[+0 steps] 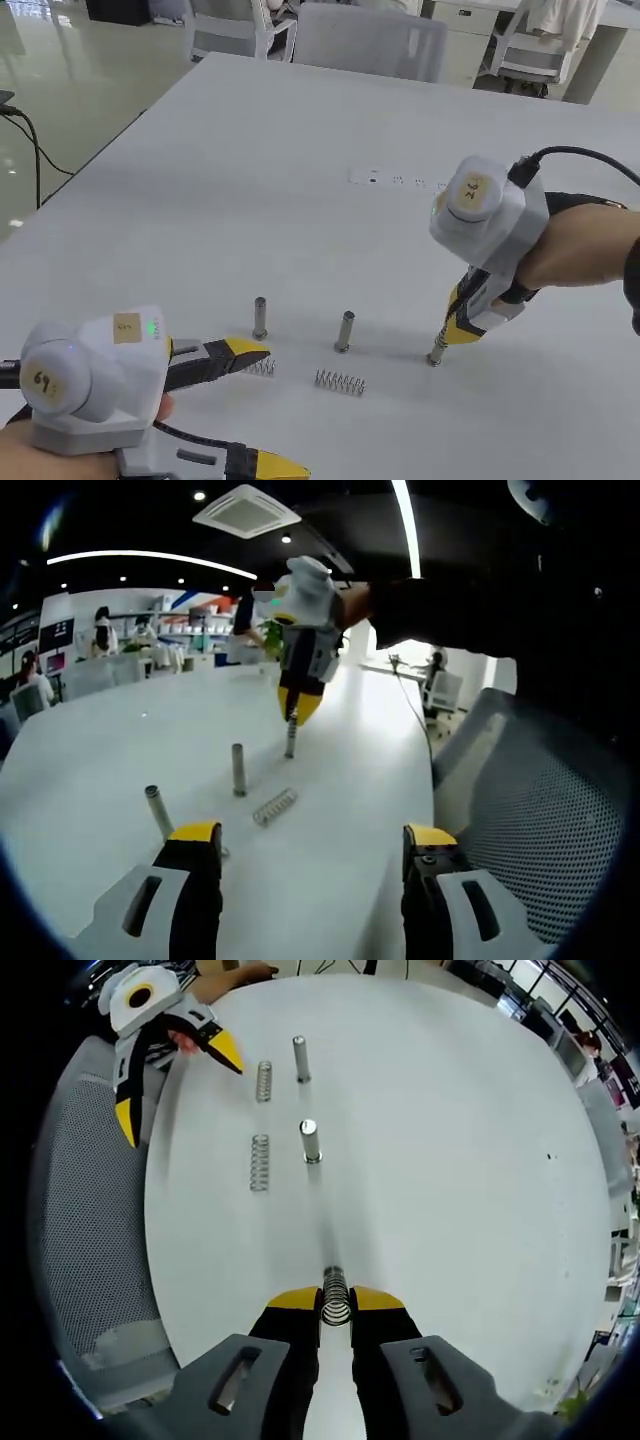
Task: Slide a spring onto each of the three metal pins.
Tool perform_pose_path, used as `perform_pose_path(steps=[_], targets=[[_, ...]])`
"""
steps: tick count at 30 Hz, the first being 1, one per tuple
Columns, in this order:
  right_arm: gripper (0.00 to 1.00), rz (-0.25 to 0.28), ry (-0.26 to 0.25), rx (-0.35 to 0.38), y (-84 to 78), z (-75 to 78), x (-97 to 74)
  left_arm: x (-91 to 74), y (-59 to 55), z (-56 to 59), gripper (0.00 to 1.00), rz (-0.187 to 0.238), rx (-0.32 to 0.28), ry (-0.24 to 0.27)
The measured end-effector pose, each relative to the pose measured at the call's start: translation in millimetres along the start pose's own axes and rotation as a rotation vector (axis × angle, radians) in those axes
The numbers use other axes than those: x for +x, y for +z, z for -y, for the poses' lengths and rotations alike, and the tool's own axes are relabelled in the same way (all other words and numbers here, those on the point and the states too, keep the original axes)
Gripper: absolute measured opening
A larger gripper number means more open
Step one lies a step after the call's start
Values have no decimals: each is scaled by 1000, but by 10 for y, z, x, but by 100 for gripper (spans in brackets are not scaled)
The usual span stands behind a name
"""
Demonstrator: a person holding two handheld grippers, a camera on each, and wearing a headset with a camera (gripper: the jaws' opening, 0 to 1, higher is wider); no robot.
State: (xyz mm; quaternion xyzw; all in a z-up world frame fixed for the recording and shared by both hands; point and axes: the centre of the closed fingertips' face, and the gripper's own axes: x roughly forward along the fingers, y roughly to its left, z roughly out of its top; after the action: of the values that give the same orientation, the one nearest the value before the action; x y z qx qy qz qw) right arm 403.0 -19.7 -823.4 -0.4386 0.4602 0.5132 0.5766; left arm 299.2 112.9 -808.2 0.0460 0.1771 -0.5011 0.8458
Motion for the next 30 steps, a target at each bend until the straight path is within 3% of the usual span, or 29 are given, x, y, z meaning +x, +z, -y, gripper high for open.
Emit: perform_pose_path(steps=[13,30], targets=[[8,-21,13,10,-38,-8,215,-1,14,-2,69,-1,1,1],[9,-8,22,16,-45,-53,281,-4,24,10,69,-3,2,2]])
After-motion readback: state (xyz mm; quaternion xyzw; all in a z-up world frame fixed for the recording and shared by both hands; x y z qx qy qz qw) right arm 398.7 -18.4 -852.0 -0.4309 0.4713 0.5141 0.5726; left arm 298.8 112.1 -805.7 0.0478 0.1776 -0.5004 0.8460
